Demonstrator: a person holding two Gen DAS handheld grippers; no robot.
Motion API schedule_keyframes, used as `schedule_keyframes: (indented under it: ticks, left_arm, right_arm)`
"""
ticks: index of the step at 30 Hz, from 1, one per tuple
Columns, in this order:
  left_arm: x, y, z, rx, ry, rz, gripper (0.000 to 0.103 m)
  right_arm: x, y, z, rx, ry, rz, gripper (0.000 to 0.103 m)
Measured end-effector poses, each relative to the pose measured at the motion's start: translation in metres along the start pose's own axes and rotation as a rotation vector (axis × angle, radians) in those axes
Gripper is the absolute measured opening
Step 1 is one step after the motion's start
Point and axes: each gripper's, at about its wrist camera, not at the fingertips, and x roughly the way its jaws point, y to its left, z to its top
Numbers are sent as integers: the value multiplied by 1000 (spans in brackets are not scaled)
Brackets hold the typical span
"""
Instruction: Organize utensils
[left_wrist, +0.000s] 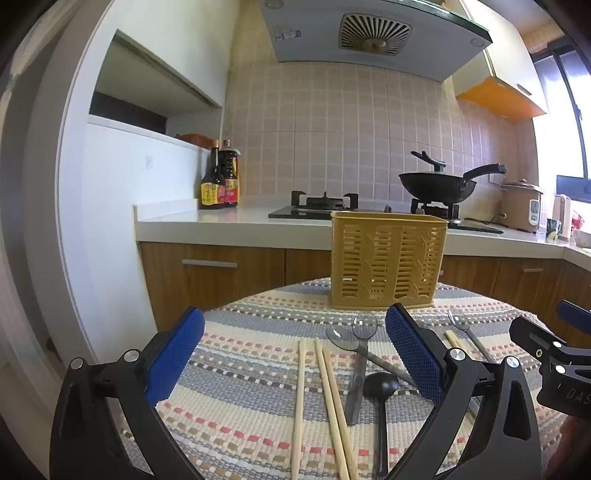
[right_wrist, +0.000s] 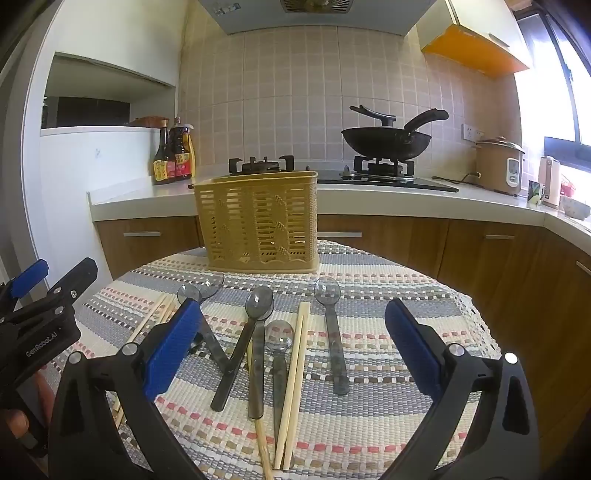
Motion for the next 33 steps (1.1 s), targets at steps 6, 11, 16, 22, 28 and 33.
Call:
schedule_keyframes:
  ticks: [6,11,16,22,28,33]
  left_arm:
    - [0,0,0,0,1,2,95]
    - [0,0,-1,-1,-1,0,95]
    - [0,0,-1,-1,-1,1,95]
    - [0,0,-1,-1,-2,0,95]
    - [0,0,-1,-2,-1,0,95]
    - [0,0,0,-2,-1,0,95]
  right_arm:
    - [2,2,-1,-10,3,11,95]
    - [2,3,-2,-12,4,12,95]
    - [2,2,-3,-9,8,13,95]
    - [2,3,-4,-11,8,14,95]
    - [3,3,-4,-10,10,13,95]
    - [4,3,-5,-11,15,13,95]
